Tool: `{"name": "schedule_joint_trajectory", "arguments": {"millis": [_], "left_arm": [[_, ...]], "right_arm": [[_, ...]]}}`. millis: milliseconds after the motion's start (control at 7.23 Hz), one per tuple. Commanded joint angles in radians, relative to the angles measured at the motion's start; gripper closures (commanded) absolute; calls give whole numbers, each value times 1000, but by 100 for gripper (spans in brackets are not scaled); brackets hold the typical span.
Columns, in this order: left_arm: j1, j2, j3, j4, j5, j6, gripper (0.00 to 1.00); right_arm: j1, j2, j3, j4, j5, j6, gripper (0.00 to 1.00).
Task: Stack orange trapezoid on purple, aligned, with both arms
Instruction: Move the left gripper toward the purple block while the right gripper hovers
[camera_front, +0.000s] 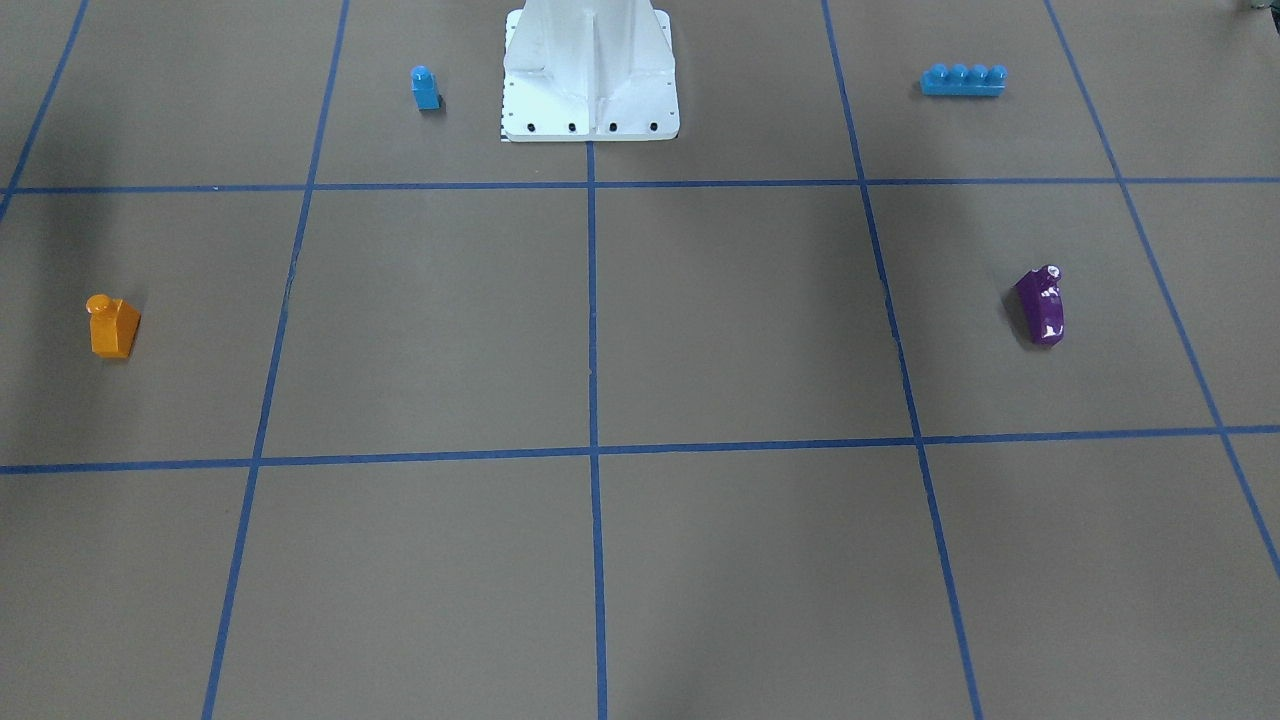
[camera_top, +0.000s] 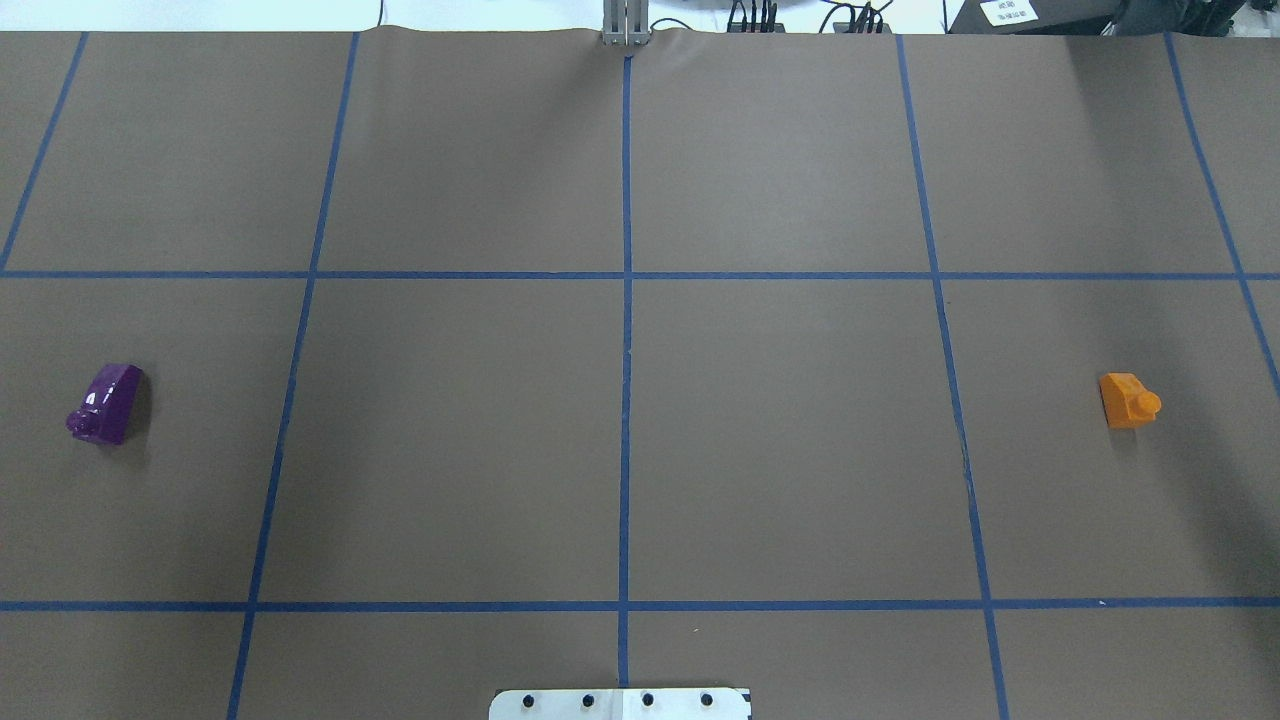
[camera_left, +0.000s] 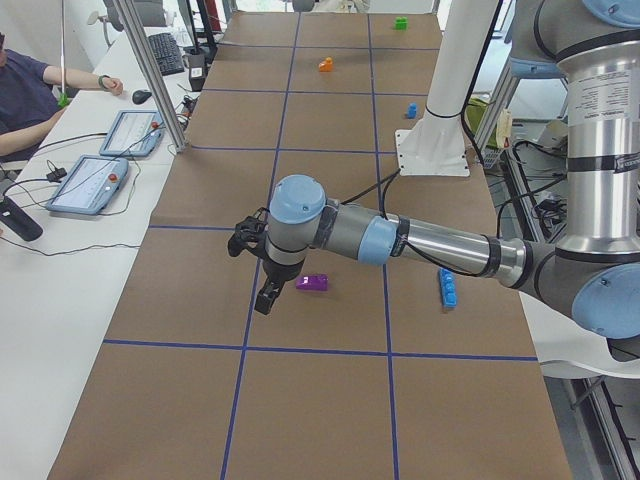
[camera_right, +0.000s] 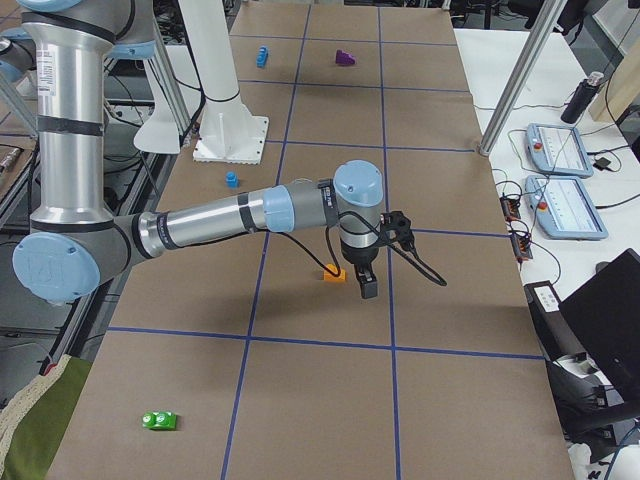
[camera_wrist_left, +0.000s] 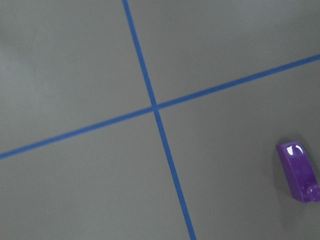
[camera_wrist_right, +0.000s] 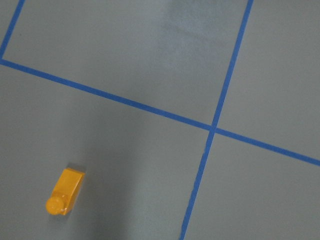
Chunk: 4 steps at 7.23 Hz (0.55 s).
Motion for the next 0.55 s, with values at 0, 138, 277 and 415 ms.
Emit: {"name": "schedule_joint_trajectory", "arguments": {"millis": [0,138,277,415], "left_arm": [[8,5,1,-96,-33,-98,0],[61,6,9,-110,-60,-106,0],[135,6,11,-115,-86,-182,0],[208,9,12,-152,-81,-328,0]], "right_arm": [[-1,-14,-10,149,15,14,0],[-2,-13,-7,156,15,66,0],[-22,-8,-1,205,18,71,0],[-36,-10,-9,225,58,94,0]]}}
